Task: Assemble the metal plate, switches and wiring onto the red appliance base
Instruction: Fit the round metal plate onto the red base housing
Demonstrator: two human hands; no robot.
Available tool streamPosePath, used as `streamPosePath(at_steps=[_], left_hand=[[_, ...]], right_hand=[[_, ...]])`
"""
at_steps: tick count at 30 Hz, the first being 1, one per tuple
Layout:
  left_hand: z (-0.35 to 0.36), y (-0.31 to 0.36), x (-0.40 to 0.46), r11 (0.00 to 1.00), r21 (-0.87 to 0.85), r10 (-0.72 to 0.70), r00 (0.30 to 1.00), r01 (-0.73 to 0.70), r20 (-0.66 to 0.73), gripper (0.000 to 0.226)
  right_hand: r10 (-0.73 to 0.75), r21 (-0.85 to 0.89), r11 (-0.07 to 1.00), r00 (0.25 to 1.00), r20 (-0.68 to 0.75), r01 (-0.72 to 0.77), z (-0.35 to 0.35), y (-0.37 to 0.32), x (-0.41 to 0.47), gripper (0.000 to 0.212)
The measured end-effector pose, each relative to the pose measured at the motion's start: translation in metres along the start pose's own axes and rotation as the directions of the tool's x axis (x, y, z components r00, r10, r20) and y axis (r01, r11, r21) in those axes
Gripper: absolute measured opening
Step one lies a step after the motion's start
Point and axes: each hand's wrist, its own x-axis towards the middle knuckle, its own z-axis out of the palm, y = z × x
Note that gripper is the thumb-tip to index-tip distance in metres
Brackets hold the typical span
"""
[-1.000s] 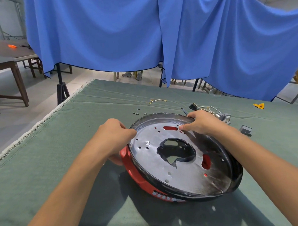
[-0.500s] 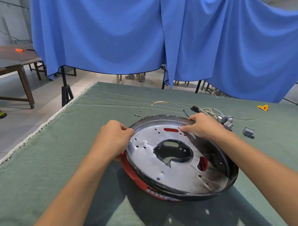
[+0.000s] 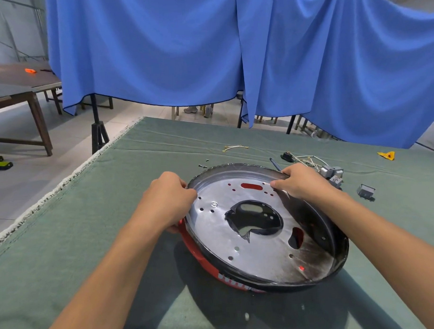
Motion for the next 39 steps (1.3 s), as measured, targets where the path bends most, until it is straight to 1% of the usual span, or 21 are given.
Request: streamPosePath(at_steps=[2,4,6,8,11,13,14,16,18,21,24,27,32,36,39], left_hand=[[0.0,0.001,-0.001,1.0,-0.023,-0.003,1.0,0.003,0.008,0.023],[0.001,0.001,-0.001,0.999,-0.044,-0.004,1.0,0.005,0.017,0.021],[0.001,0.001,-0.001,0.998,-0.067,-0.003,1.0,0.005,0.023,0.019],[0.001,0.001,-0.001,0.996,-0.087,-0.005,1.0,0.007,0.015,0.021],[-0.001,0.001,-0.002,0.993,-0.12,0.009,1.0,-0.009,0.004,0.02],[-0.003,0.002,-0.003,0.987,-0.16,0.034,0.999,-0.036,-0.015,0.019],[-0.004,0.003,-0.003,0.981,-0.186,0.053,0.998,-0.058,-0.034,0.023],[-0.006,0.007,-0.004,0.96,-0.249,0.106,0.989,-0.129,-0.102,0.029],[-0.01,0.015,-0.004,0.93,-0.286,0.177,0.964,-0.23,-0.198,0.031],[-0.015,0.028,-0.003,0.894,-0.262,0.268,0.903,-0.363,-0.336,0.037],[-0.016,0.036,0.002,0.888,-0.216,0.297,0.865,-0.406,-0.404,0.041],[-0.011,0.038,0.003,0.885,-0.201,0.301,0.845,-0.42,-0.442,0.043],[-0.006,0.035,0.004,0.867,-0.246,0.282,0.833,-0.433,-0.475,0.041],[-0.006,0.034,0.006,0.86,-0.267,0.267,0.829,-0.435,-0.492,0.041],[-0.005,0.034,0.006,0.868,-0.262,0.252,0.828,-0.422,-0.5,0.04]], right_hand=[[0.009,0.0,1.0,1.0,-0.002,-0.009,0.0,0.002,0.002,0.037],[0.022,-0.005,1.0,1.0,0.006,-0.022,-0.002,0.003,0.003,0.036],[0.039,-0.034,0.999,0.998,0.048,-0.038,-0.005,0.005,0.003,0.042],[0.059,-0.069,0.996,0.995,0.084,-0.054,-0.007,0.009,0.004,0.053],[0.079,-0.031,0.997,0.995,0.068,-0.077,-0.006,0.014,0.002,0.062],[0.079,0.025,0.997,0.997,0.019,-0.08,-0.005,0.016,0.0,0.058],[0.081,0.056,0.995,0.996,-0.022,-0.08,-0.007,0.016,-0.001,0.054],[0.089,0.136,0.988,0.989,-0.116,-0.073,-0.013,0.016,-0.005,0.053],[0.088,0.239,0.97,0.971,-0.222,-0.033,-0.021,0.016,-0.008,0.053],[0.079,0.349,0.934,0.911,-0.405,0.074,-0.032,0.015,-0.016,0.053],[0.086,0.344,0.932,0.854,-0.514,0.113,-0.034,0.014,-0.023,0.053],[0.089,0.356,0.924,0.826,-0.557,0.141,-0.029,0.015,-0.026,0.052],[0.094,0.391,0.899,0.783,-0.615,0.199,-0.025,0.017,-0.025,0.052],[0.104,0.435,0.871,0.78,-0.618,0.229,-0.023,0.019,-0.025,0.05],[0.097,0.457,0.855,0.791,-0.604,0.244,-0.023,0.021,-0.025,0.046]])
